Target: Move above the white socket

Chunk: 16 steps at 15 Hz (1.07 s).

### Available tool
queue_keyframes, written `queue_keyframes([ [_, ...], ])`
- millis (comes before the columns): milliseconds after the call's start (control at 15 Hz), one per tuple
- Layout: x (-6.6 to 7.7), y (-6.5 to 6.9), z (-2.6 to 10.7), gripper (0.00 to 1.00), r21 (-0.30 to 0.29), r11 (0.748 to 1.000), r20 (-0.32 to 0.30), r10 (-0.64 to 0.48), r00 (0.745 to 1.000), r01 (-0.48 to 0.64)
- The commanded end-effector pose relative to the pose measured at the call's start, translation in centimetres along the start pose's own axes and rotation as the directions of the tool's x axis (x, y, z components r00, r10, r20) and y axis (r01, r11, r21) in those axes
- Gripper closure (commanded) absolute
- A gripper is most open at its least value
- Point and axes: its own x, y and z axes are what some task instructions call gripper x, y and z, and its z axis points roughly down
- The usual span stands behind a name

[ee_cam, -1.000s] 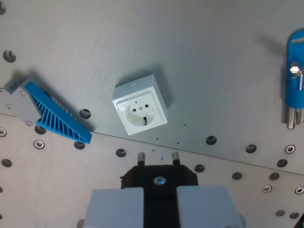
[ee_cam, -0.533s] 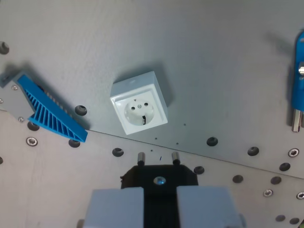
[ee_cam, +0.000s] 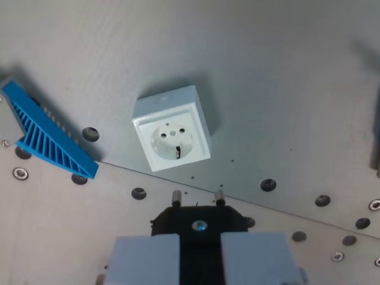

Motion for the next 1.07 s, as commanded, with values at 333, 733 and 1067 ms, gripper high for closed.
queue_keyframes([
  [333,-1.3,-0.6,3.6,1.00,-0.035,0.988,-0.079,-0.154,0.985,0.151],
  [733,-2.5,-0.9,6.8,1.00,-0.042,0.978,-0.068,-0.206,0.976,0.204],
  [1067,-3.5,-1.3,9.4,1.00,-0.051,0.970,-0.067,-0.239,0.969,0.236],
])
